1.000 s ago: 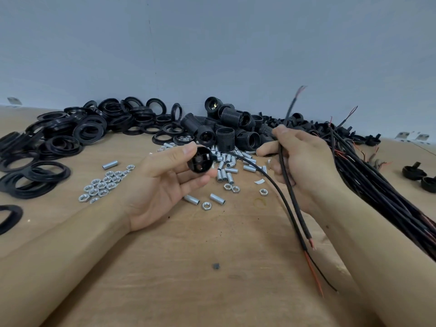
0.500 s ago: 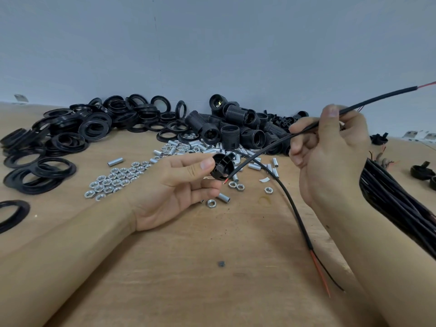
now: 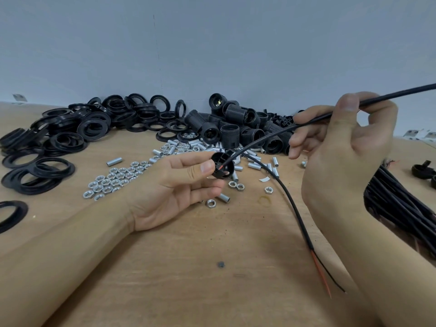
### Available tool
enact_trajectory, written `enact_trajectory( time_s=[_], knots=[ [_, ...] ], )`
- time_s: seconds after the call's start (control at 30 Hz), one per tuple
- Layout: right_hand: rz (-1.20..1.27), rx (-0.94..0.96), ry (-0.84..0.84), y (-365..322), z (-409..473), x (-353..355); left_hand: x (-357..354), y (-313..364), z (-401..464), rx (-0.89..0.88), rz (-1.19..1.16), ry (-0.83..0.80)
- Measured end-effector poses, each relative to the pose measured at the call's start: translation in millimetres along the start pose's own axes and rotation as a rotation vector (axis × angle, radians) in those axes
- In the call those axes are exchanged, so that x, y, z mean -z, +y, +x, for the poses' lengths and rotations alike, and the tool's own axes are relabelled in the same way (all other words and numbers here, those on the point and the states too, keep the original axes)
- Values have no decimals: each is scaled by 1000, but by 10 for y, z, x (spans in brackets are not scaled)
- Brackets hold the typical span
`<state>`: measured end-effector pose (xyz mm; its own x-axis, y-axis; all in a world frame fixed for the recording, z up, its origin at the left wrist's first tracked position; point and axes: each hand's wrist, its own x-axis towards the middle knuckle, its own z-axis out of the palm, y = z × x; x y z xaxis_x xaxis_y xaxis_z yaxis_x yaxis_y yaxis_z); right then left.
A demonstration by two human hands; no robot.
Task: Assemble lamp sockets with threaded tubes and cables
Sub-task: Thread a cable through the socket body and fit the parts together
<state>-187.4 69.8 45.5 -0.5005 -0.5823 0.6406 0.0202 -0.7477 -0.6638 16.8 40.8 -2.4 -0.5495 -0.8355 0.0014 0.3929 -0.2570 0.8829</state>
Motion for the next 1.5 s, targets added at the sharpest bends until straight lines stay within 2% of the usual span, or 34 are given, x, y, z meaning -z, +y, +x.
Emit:
enact_trajectory(
  time_s=[0.1,0.33,0.8,1.07,1.5],
  knots=[
    [-19,61,0,-40,-32,-24,-19,14,-15,-9,36,-29],
    [-91,186,-80,-101,-41,-19,-28,44,-31,-33,-1,16],
    [-88,157,-32,-121,-50,-26,-31,47,-25,-38,-16,18],
    [-91,177,-126,-134,-141,-33,-24,46,-7,-107,-65,106],
    [-107,150,-66,-126,-97,-26,-8,47,0,-118,-68,100]
  ],
)
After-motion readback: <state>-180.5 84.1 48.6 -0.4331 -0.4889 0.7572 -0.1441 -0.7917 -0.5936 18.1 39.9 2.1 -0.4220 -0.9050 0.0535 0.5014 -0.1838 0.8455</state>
